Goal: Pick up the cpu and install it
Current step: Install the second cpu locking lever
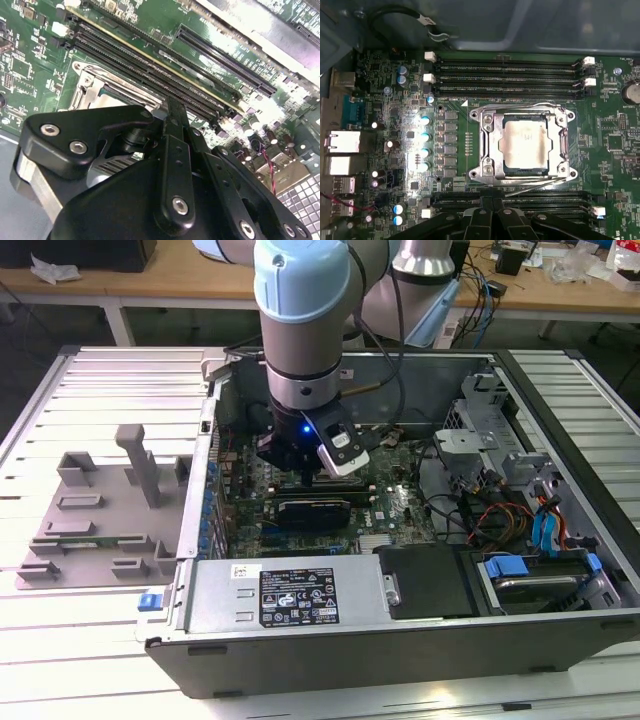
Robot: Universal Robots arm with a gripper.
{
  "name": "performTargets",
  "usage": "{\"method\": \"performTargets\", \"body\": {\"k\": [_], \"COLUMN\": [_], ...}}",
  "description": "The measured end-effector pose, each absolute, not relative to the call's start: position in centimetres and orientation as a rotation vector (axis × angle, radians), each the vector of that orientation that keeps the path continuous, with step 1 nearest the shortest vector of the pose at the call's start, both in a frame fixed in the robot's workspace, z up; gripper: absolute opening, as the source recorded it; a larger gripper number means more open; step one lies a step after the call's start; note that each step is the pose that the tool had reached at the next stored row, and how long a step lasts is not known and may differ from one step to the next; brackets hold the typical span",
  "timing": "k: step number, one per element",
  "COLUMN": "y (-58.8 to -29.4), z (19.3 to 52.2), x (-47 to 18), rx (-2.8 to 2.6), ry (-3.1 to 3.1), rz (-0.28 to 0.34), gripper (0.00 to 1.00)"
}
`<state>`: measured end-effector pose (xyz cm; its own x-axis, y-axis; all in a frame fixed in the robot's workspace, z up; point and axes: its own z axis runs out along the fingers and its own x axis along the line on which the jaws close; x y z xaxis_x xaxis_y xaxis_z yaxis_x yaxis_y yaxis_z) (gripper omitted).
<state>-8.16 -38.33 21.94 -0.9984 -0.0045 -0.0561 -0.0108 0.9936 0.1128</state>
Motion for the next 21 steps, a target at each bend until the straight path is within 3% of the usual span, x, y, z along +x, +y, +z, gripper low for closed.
{"method": "performTargets", "body": {"k": [7,11,21], "y": [-38.3,-38.3,-38.3], "z": [21.5,21.1,20.6], "x": [-8.9,-9.1,-9.4], "rx": [-0.012,-0.008,0.010], "ry": [3.071,3.065,3.058], "rz": [0.188,0.242,0.294], "gripper": [0.11,0.11,0.11]}}
